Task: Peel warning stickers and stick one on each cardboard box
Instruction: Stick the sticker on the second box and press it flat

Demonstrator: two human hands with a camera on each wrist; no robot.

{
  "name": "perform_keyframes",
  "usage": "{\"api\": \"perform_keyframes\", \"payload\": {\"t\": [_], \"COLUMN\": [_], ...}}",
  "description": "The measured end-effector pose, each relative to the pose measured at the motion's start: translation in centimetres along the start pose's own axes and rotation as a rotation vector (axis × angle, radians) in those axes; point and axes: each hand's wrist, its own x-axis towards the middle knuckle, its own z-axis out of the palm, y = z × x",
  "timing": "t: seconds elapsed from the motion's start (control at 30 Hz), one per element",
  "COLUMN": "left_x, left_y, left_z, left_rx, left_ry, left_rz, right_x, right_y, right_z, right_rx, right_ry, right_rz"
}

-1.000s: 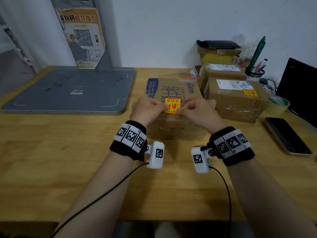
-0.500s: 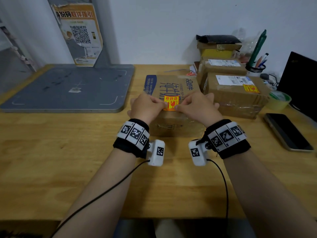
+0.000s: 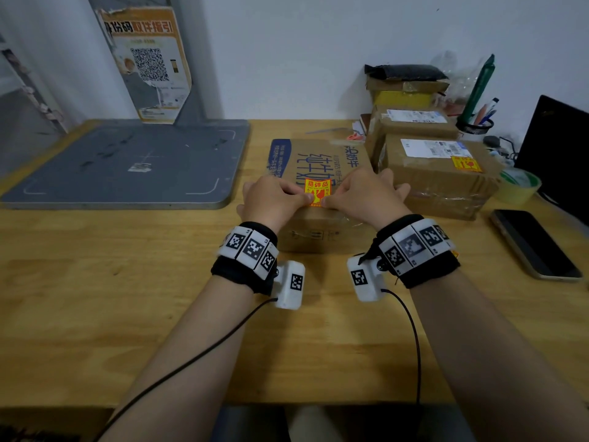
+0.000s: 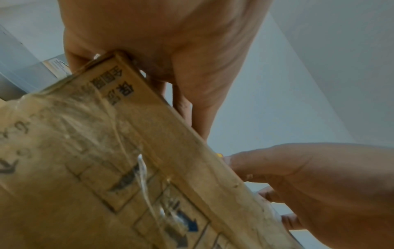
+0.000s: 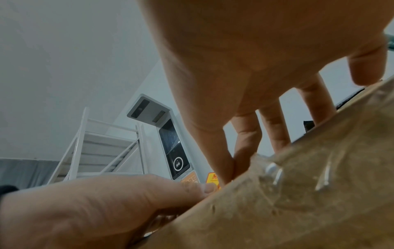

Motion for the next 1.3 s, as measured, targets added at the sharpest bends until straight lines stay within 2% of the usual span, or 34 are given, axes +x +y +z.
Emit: {"api": "perform_keyframes", "payload": {"t": [0.27,0.53,0.67,0.77,0.87,0.93,1.2,1.3], "left_x": [0.1,0.0,-0.4,-0.4,0.1,-0.3,-0.1,0.2], "left_y": [-0.3,-0.5,-0.2,-0.4,-0.9,-0.6,-1.1,-1.1], "left_z": [0.3,0.2,0.0,0.3,0.6,0.0,-1.3,-1.6], "left_rx": [-0.002,-0.04,-0.051,-0.078,-0.165,-0.224,-0.21,-0.217], "left_ry": [0.016,0.016,0.018,0.014,-0.002,-0.029,-0.041,-0.087], "left_rz": [0.006,0.023,0.017,0.03,0.03,0.017,0.019,0.007], "right_x": [-0.1,-1.2,-1.6,-2.1,-2.6,-2.9,-3.1,-2.4], "right_y": [-0.6,0.1,1.0,1.2,1.2,1.3,0.5,0.0], "right_z": [-0.6,-1.3,-1.4,-1.1,-0.9,-0.7,0.4,0.7], "right_rx": [-0.127,-0.139,-0.03,0.13,0.242,0.24,0.009,-0.077], "right_ry": [0.016,0.022,0.074,0.149,0.106,0.041,-0.124,-0.112], "right_rz": [-0.001,0.007,-0.038,-0.139,-0.304,-0.36,-0.393,-0.366]}}
